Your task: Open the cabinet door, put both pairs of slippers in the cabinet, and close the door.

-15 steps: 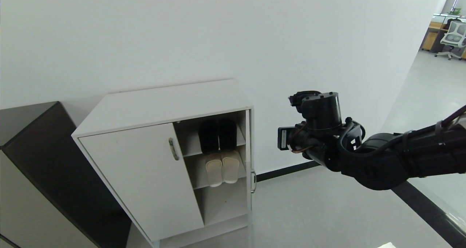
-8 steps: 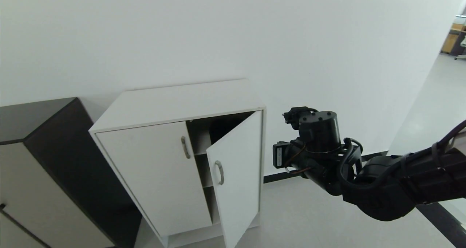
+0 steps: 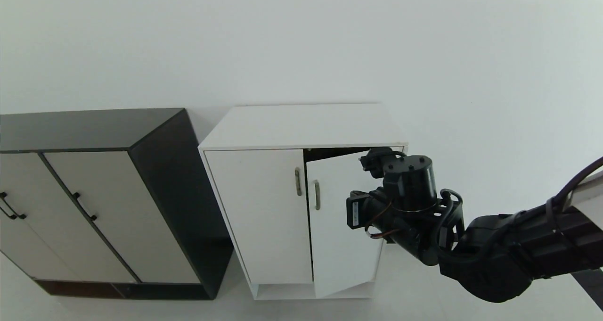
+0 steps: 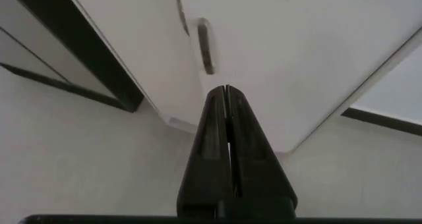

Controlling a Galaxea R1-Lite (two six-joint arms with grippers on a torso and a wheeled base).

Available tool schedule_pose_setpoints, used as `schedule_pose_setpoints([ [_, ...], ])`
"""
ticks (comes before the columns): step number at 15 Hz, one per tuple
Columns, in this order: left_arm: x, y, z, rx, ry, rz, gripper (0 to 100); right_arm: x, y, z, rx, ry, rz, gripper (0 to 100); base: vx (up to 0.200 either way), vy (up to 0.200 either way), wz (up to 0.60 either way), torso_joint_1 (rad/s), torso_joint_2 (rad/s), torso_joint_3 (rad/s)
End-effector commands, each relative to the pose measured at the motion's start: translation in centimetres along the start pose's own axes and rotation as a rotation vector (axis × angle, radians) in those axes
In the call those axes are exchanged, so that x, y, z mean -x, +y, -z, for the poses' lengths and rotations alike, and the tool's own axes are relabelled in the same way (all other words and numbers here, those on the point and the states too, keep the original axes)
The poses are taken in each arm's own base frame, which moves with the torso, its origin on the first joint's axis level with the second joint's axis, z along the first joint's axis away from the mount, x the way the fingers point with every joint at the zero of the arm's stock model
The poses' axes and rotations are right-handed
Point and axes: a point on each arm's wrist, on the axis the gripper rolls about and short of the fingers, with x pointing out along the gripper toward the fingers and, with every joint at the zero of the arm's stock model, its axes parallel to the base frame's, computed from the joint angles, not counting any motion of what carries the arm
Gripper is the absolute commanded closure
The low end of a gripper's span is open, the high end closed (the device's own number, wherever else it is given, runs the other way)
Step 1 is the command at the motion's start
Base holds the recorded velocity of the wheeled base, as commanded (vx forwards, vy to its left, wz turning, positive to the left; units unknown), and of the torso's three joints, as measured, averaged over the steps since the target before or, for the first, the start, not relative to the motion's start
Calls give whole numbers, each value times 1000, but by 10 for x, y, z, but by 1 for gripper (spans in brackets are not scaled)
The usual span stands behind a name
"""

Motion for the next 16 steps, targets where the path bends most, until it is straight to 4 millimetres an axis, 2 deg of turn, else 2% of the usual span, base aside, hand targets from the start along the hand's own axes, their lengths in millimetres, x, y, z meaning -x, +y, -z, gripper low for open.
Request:
schedule_pose_setpoints([
  [1,0,0,0,-1,0,0,100,1,-3,12,23,14,-36,100,0,0,0,0,0,0],
  [2,0,0,0,-1,0,-1,100,3,-5,20,40,17,-83,100,0,0,0,0,0,0],
  [4,0,0,0,-1,0,2,100,7,-11,29,65,11,-159,100,200,0,0,0,2,2],
  [12,0,0,0,1,0,0,100,2,-15,36,62,25,-192,100,200,0,0,4,5,4],
  [13,0,0,0,1,0,2,100,-1,-14,39,60,24,-192,100,200,0,0,2,2,2],
  [16,0,0,0,1,0,2,100,-19,-12,46,49,-26,-192,100,0,0,0,0,0,0],
])
